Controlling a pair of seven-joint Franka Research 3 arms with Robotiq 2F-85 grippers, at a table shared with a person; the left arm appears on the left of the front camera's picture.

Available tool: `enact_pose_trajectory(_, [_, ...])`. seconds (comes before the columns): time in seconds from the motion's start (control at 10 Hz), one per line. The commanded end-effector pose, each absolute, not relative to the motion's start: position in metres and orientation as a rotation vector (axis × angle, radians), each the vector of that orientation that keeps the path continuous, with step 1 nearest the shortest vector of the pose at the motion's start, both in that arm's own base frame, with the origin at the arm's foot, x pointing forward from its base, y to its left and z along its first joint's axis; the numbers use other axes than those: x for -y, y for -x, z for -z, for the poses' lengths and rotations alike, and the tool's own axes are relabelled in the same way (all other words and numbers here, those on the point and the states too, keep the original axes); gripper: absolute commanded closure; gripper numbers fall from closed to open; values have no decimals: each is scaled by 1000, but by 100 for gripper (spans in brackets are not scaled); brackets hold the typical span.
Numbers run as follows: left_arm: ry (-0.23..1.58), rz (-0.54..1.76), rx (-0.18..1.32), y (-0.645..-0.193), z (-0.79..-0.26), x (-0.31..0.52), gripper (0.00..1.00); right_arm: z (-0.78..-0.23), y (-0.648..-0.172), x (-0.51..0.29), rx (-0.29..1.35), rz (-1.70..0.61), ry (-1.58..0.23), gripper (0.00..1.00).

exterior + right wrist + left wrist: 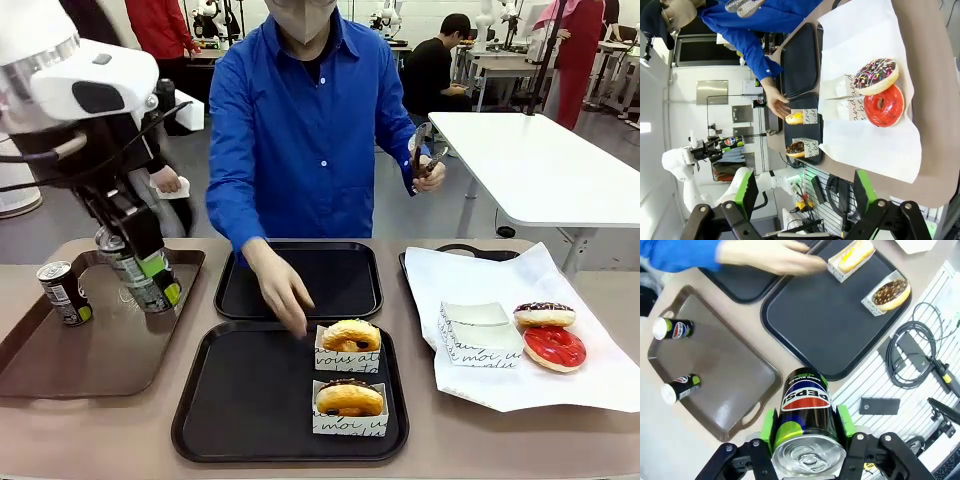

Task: Set up donuts and drinks on trays.
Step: Pick up one Pepsi coke and place it on the Flat Tray.

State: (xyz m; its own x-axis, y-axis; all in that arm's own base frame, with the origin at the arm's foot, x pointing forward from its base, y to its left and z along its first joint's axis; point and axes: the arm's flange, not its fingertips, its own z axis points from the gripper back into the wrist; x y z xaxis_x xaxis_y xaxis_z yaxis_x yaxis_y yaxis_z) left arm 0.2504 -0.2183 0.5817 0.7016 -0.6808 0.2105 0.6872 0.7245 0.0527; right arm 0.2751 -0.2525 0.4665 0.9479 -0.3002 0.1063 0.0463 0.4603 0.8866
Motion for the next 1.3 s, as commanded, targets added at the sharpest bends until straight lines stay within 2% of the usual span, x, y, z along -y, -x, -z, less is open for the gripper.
enact_pose_trajectory(0.0, [51,784,193,-279,-569,220,42,-467,-274,253,261,212,-1079,0])
enact_pose_trajectory(0.4, [51,738,199,-277,-564,212,42,-467,-274,253,261,212,-1079,0])
enact_pose_trajectory(0.6, [56,760,228,-296,-557,224,42,-467,-274,253,261,212,-1079,0])
enact_pose_trajectory(1.0, [-36,703,195,-336,-466,272,42,-467,-274,253,261,212,-1079,0])
enact_pose_trajectory(1.2, [20,663,112,-353,-430,277,42,-467,-274,253,261,212,-1079,0])
